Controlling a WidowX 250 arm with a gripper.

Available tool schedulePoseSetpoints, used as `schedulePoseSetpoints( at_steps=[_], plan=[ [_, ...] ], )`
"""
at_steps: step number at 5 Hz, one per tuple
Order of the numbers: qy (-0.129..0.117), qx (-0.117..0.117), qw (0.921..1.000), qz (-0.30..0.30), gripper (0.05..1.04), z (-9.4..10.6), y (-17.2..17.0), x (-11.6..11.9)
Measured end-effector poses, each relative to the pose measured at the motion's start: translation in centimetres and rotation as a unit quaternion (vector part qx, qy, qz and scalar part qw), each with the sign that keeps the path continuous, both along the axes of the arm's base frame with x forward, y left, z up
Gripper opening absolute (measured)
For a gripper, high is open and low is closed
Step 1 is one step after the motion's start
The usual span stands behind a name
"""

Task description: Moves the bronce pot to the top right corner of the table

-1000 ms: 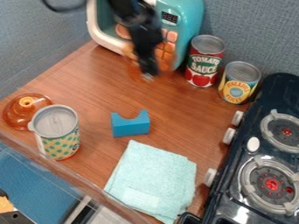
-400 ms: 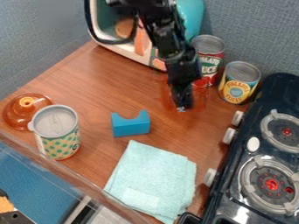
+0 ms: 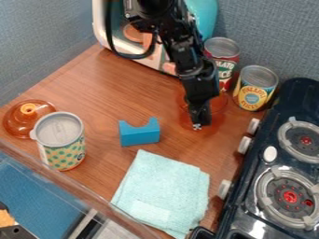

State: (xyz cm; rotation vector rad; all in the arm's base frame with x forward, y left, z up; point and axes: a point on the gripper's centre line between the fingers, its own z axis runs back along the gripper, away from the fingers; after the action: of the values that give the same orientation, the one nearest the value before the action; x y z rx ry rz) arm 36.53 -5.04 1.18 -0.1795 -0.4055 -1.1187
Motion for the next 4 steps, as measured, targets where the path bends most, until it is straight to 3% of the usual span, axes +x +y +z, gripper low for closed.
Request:
schedulePoseSetpoints(
  at_steps=[1,2,3,4],
  plan=[
    [0.024,0.001,0.9997,-0.002,0.274,-0.8,0.0,-0.4],
    [0.034,-0.003,0.9994,0.003,0.562,-0.7,-0.1,-0.6],
    [0.030,-0.001,0.9996,0.002,0.871,-0.5,0.0,-0.8],
    [-0.004,-0.001,1.0000,0.003,1.011,2.0,0.0,-0.9]
  ],
)
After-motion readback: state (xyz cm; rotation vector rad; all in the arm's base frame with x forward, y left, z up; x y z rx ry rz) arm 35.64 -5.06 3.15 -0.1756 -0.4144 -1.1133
